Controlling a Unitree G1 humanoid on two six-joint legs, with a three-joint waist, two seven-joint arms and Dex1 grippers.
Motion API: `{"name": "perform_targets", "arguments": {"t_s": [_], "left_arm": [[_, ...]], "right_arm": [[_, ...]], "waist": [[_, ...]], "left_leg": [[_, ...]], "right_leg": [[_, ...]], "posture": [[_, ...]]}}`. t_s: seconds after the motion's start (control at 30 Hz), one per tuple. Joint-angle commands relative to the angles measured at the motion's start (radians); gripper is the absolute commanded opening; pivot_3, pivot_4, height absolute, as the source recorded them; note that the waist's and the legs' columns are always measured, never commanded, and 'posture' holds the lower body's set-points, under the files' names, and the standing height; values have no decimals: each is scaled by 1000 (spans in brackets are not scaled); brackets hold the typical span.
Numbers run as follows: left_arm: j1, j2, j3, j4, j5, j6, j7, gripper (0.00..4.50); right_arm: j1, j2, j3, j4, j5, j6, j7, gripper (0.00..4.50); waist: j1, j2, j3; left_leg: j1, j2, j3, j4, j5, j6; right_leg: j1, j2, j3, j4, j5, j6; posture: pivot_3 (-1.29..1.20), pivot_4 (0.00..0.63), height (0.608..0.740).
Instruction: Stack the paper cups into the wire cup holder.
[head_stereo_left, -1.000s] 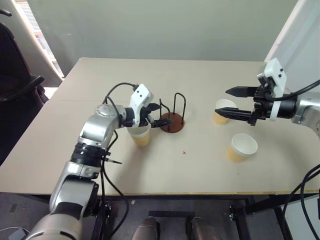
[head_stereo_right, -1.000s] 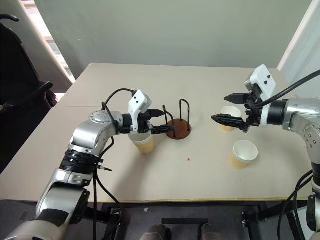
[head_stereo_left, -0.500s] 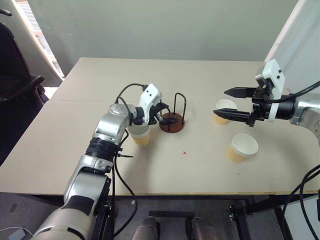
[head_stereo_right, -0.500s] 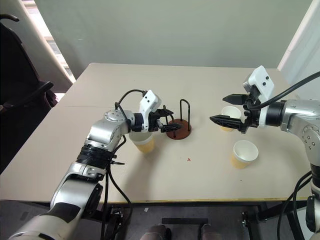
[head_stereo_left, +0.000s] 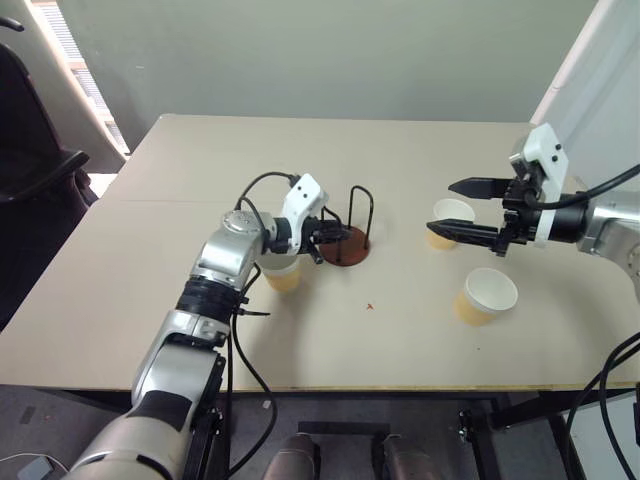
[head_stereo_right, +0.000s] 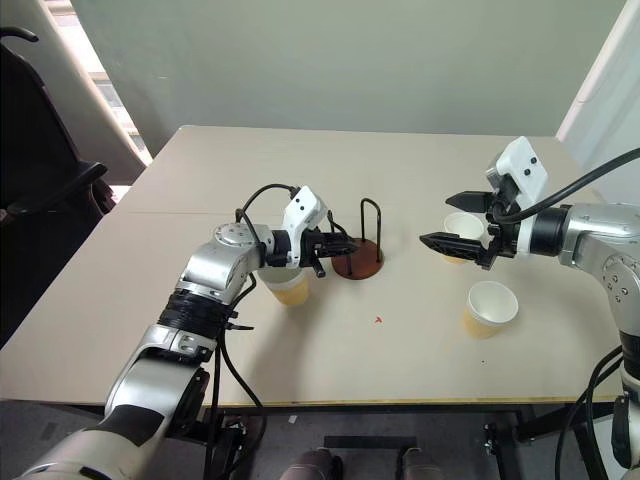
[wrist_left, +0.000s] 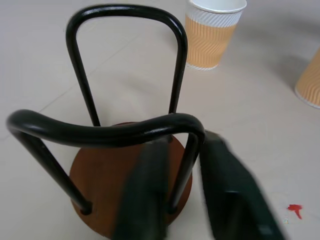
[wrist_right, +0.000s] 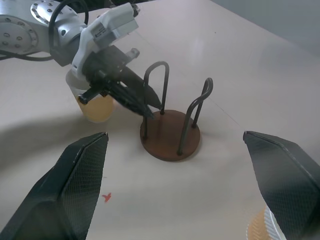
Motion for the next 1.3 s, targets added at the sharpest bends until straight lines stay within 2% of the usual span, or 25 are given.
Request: {"name": "perform_targets", "arguments": {"t_s": [0.03, 0.23, 0.43, 0.6, 0.8, 0.93, 1.03, 1.3], "left_arm": [[-29, 11, 14, 4, 17, -34, 8, 51], [-37, 8, 20, 16, 19, -48, 8, 51], [-5, 35, -6, -117, -29, -14, -119, 51], [21, 93, -30, -267, -98, 27, -281, 51], [56, 126, -66, -362, -139, 52, -382, 51], [81, 115, -88, -373, -145, 43, -395, 51], [97, 98, -106, -369, -134, 33, -384, 51], [130, 68, -145, -283, -67, -64, -349, 51]], "right_arm": [[1, -4, -53, -28, 15, -17, -11, 4500], [12, -8, -59, -37, 20, -14, -12, 4500], [5, -33, -80, -53, 45, 10, -10, 4500], [48, -106, -181, -116, 162, 95, 39, 4500], [146, -219, -271, -169, 284, 178, 111, 4500], [152, -219, -274, -185, 313, 178, 76, 4500], [155, -209, -269, -190, 323, 170, 53, 4500], [136, -187, -222, -189, 322, 145, 20, 4500]], "waist": [[0, 0, 0], [0, 0, 0], [0, 0, 0], [3, 0, 0], [7, 0, 0], [6, 0, 0], [6, 0, 0], [6, 0, 0]], "left_leg": [[0, 0, 0, 0, 0, 0], [0, 0, 0, 0, 0, 0], [-1, 0, 0, 0, 0, 0], [-2, 0, 0, 0, 2, -3], [-3, 0, 1, 1, 1, -3], [-3, 0, 2, 1, 0, -2], [-2, 0, 3, 2, -6, 8], [-1, 0, 3, 3, -6, 9]], "right_leg": [[0, 0, 0, 0, 0, 0], [0, 0, 0, 0, 0, 0], [0, 0, 0, 0, 0, 0], [-1, 0, 0, 0, -2, 1], [0, -1, 1, -1, -5, 2], [-1, -1, 1, 0, -5, 3], [0, -1, 1, 0, -5, 3], [1, -1, 1, 0, -4, 4]], "posture": [[0, 150, 740], [0, 150, 740], [0, 150, 740], [0, 150, 740], [0, 150, 740], [0, 150, 740], [0, 150, 740], [0, 150, 740]]}}
